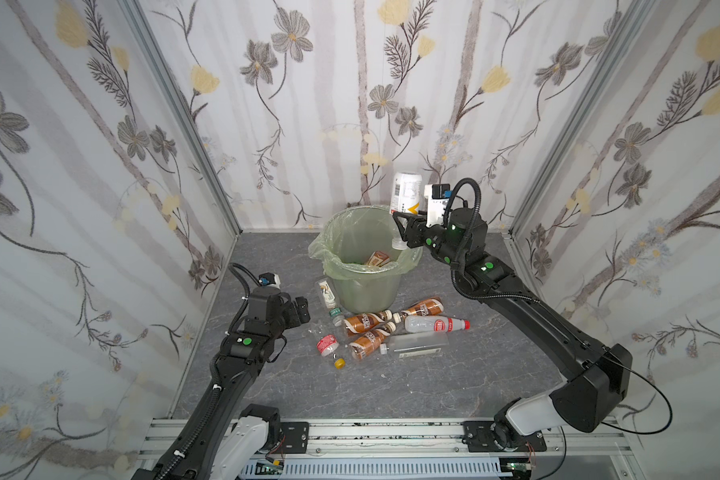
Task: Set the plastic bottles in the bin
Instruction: 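Lift the white-labelled bottle with the right gripper and carry it over the bin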
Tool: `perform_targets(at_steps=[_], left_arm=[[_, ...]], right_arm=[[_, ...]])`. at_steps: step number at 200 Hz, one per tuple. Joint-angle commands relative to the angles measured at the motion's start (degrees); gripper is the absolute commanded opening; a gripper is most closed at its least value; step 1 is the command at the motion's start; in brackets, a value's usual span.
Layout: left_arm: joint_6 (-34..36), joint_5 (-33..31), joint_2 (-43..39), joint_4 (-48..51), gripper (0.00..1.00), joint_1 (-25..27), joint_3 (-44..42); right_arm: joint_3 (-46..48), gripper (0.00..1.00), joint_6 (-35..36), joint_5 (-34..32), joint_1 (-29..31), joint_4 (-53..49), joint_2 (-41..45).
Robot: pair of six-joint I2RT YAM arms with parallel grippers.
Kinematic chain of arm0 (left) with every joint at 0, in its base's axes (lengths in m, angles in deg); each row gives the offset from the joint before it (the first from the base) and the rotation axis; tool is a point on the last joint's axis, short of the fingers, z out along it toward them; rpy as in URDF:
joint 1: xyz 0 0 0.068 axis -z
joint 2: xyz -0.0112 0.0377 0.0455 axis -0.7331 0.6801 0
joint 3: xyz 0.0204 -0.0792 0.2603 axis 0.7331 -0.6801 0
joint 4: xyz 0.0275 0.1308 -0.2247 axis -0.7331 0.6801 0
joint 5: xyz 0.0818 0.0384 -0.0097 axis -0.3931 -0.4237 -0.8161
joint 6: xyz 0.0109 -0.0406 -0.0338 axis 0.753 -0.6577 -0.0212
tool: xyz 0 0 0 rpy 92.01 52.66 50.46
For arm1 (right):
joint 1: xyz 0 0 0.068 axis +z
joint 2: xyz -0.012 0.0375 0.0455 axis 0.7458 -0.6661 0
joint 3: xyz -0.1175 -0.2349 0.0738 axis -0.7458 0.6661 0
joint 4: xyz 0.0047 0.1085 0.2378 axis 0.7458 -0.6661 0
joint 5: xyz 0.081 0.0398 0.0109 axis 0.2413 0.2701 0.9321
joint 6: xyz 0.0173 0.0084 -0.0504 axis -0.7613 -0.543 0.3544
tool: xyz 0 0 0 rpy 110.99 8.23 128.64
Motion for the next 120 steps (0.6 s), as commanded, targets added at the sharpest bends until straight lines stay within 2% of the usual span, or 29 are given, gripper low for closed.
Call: perform_targets(at_steps=[1, 120], left_arm=[[0.2, -0.5, 0.5, -1.4, 0.92, -0.1, 0.0], [-0.1, 0.3, 1.9, -2.5, 0.92, -0.1, 0.0]], right_arm=[[2.6, 0.52, -3.6, -2.2, 1.3, 8.7, 1.0], [7.8, 0.58, -6.3, -2.5, 4.2, 12.9, -1.8]])
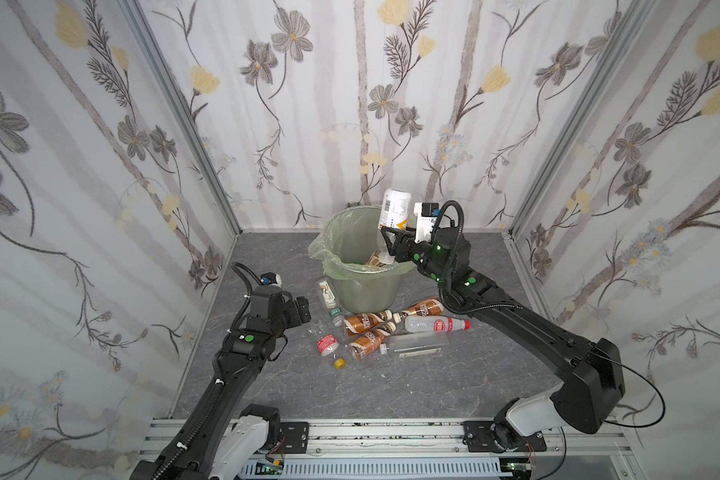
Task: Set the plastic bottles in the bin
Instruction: 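Lift the white-labelled bottle with the right gripper and carry it over the bin, then lower the white-labelled bottle into the bin and open the right gripper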
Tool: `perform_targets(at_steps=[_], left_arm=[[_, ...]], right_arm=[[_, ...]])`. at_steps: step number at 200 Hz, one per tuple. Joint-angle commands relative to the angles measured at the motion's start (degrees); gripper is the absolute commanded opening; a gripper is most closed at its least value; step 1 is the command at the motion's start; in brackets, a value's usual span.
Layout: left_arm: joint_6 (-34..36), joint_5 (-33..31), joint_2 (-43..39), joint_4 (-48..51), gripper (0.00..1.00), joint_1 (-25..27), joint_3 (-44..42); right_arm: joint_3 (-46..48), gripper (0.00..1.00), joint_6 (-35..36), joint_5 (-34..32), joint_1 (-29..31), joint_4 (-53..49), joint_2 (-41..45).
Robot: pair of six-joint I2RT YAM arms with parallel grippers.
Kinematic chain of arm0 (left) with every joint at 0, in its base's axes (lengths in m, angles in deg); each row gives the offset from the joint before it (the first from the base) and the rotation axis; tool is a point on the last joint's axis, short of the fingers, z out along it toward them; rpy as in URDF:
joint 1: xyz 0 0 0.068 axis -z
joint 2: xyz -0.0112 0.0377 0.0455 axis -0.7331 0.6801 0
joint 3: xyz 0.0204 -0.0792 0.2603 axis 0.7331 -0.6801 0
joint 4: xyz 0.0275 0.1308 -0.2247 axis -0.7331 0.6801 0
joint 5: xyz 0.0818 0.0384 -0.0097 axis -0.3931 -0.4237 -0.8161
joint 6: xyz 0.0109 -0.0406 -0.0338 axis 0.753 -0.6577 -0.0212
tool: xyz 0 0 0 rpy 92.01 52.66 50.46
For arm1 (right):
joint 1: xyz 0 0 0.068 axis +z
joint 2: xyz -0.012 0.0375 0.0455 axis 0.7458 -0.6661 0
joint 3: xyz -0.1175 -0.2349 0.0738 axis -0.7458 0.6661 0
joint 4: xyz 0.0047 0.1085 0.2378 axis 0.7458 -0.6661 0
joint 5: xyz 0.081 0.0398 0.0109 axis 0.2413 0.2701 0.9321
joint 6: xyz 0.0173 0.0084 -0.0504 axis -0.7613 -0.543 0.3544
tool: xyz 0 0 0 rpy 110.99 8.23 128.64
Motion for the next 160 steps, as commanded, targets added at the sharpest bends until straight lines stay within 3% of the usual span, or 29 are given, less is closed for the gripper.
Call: perform_targets(at_steps=[1, 160], left_arm=[[-0.1, 0.2, 0.1, -2.0, 0.92, -0.1, 0.0], [0.0, -0.7, -1.7, -2.0, 0.92, -0.1, -1.6]], right_arm=[[0.2, 0.58, -0.6, 0.0, 0.2, 4.0, -1.1], [0.8, 0.71, 1.9, -0.4, 0.3, -0.3, -1.7]])
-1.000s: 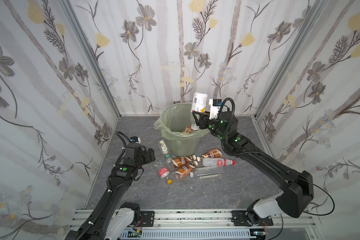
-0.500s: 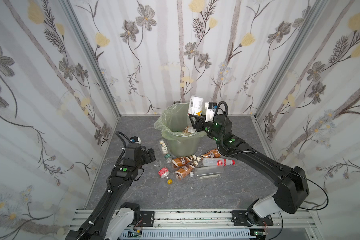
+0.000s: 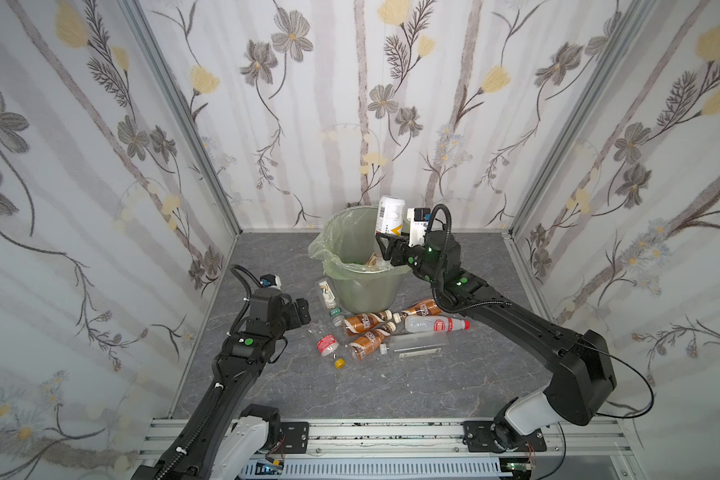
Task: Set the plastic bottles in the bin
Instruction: 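Lower the white-labelled bottle into the bin and open the right gripper, then withdraw the right gripper while the left gripper reaches toward the clear red-labelled bottle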
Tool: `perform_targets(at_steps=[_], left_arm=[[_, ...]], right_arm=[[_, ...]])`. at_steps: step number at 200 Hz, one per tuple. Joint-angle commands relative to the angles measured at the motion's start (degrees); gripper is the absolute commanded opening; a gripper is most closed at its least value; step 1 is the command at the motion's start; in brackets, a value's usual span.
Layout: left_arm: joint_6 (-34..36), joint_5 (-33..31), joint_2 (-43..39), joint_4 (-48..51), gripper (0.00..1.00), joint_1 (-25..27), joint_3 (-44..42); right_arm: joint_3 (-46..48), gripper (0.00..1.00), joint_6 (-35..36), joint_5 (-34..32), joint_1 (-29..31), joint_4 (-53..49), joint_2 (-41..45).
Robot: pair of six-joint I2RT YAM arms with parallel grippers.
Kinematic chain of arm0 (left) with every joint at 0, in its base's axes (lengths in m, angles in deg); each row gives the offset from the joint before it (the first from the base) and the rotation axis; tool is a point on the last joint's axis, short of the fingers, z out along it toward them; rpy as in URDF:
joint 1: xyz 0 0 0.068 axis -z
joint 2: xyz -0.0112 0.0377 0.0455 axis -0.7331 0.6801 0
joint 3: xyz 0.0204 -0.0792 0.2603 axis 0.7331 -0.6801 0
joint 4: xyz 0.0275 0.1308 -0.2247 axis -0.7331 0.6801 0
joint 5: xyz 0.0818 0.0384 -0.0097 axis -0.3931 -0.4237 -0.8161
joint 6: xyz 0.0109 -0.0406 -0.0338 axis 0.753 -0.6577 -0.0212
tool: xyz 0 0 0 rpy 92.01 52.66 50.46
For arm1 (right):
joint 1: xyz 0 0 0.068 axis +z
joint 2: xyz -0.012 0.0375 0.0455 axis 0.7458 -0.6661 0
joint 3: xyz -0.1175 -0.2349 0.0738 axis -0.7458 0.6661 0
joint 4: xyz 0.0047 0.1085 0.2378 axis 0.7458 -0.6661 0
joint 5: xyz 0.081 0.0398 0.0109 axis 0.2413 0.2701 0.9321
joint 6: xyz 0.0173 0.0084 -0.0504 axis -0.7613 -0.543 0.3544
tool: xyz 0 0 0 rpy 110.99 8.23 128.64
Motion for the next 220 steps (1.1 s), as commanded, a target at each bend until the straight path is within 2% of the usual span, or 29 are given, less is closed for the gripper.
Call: perform_targets(at_steps=[1, 65, 129, 176, 220], left_arm=[[0.2, -0.7, -0.1, -1.2, 0.92, -0.1, -0.2], [0.3, -0.7, -0.2, -1.2, 0.92, -0.1, -0.3], [0.4, -0.2, -0.3, -1.1, 0.92, -0.1, -0.4], [0.9, 4.5, 0.8, -1.1, 0.92, 0.0, -0.7], [-1.5, 7.8, 2.2, -1.2, 0.90, 0.2, -1.9]], right_arm=[[0.1, 0.71, 1.0, -0.6, 0.1, -0.4, 0.7], [0.3, 0.80, 2.1, -0.6, 0.0, -1.8, 1.3], [0.7, 0.81, 4.4, -2.1, -0.1, -3.0, 3.6], [3.4, 0.82, 6.9, -3.4, -1.1, -3.0, 8.3], [8.0, 0.83, 8.1, -4.6, -3.5, -3.2, 13.3]])
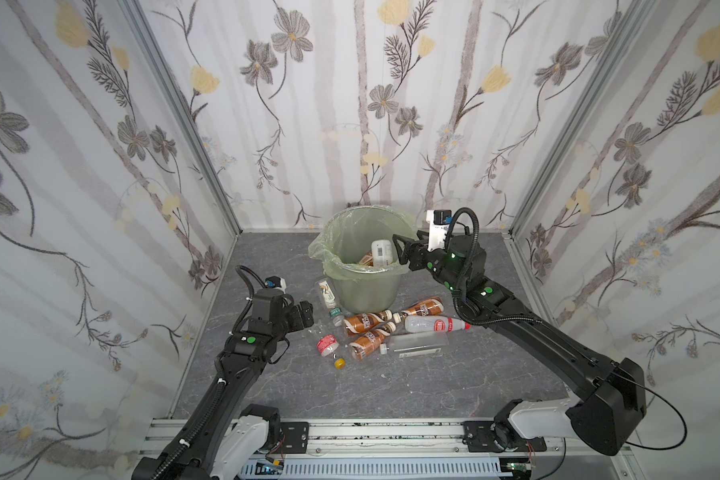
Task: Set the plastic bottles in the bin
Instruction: 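Withdraw the right gripper while the left gripper reaches toward the clear red-labelled bottle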
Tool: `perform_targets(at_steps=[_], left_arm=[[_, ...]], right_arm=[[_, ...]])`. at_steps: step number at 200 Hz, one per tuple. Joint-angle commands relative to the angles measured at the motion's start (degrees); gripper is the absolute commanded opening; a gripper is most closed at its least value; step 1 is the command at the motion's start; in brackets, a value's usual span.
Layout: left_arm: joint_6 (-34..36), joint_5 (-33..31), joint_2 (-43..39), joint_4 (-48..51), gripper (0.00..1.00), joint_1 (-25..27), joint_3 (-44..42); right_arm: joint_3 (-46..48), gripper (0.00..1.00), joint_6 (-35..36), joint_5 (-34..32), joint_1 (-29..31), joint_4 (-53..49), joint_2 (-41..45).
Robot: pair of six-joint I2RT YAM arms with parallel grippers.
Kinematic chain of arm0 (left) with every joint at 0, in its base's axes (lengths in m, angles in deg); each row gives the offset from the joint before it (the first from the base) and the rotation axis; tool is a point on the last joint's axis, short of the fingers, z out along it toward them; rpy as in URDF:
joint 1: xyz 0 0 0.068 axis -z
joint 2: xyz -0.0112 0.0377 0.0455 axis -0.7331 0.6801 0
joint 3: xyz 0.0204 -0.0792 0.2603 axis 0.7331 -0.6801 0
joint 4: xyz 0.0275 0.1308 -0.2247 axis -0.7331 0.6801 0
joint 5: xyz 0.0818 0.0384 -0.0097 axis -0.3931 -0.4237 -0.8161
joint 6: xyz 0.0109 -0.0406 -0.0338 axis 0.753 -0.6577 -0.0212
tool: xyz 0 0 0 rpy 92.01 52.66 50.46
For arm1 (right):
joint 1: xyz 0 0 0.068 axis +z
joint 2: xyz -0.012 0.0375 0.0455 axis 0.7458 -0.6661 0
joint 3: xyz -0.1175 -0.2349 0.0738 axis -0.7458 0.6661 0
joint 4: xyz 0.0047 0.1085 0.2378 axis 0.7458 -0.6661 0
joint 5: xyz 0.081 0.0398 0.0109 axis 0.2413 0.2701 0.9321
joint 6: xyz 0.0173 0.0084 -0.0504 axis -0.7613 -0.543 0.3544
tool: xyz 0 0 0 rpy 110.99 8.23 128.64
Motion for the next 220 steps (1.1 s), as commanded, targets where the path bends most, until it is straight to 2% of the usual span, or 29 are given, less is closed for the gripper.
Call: perform_targets(at_steps=[1, 57, 111, 188, 220], left_arm=[[-1.7, 2.8, 0.4, -0.9, 0.90, 0.2, -0.7], [-5.2, 3.4, 1.5, -0.8, 0.89, 3.7, -2.6], [-10.9, -1.3, 5.7, -1.1, 0.89, 9.8, -4.0], [-15.2, -2.9, 8.9, -3.3, 0.88, 12.5, -6.7], [-15.9, -1.9, 11.3, -6.4, 0.86, 12.5, -7.7]], right_arm=[[2.1, 0.83, 1.4, -1.6, -1.2, 0.8, 2.2], [9.2, 0.84, 0.8, -1.8, -6.1, 1.2, 8.5], [12.5, 0.84, 0.5, -1.6, -8.3, 1.8, 11.4], [14.9, 0.85, 0.5, -0.3, -10.0, 3.0, 11.5], [15.7, 0.85, -0.5, -3.0, -10.7, 1.2, 11.7]])
